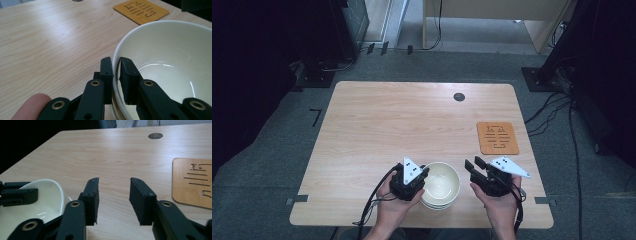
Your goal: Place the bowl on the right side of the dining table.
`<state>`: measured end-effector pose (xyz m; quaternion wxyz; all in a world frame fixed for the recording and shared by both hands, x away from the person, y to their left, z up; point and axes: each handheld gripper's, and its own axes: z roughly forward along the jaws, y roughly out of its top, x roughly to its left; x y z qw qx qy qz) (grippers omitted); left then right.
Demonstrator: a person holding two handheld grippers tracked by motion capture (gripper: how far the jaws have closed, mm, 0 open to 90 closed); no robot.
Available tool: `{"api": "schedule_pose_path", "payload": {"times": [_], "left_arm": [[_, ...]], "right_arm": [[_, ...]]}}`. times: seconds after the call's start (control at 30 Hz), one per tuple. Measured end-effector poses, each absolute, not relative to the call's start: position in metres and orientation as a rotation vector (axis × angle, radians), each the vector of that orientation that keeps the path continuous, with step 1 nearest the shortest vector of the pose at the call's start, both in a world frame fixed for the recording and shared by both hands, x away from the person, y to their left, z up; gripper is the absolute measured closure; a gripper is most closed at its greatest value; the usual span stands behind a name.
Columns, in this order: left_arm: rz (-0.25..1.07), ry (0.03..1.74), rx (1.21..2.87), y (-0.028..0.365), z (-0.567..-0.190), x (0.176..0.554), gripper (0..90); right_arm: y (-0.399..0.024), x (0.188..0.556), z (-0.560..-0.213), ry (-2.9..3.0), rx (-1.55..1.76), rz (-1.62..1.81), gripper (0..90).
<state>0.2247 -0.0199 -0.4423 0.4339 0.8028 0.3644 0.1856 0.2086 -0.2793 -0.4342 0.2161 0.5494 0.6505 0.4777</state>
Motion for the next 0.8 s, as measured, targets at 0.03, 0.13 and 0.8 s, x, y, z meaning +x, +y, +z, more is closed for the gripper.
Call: {"api": "schedule_pose_path", "payload": {"times": [0.03, 0.13, 0.8], "left_arm": [[0.471, 0.894, 2.001, -0.02, -0.442, 0.225, 82.0], [0.508, 0.833, 1.986, -0.02, -0.436, 0.221, 83.9], [0.724, 0.686, 1.885, -0.022, -0.428, 0.207, 84.4]], "right_arm": [[-0.278, 0.208, -0.434, 1.811, 1.519, 1.327, 61.6], [-0.274, 0.207, -0.435, 1.843, 1.495, 1.327, 63.6], [-0.256, 0.195, -0.427, 1.86, 1.468, 1.534, 65.4]]}}
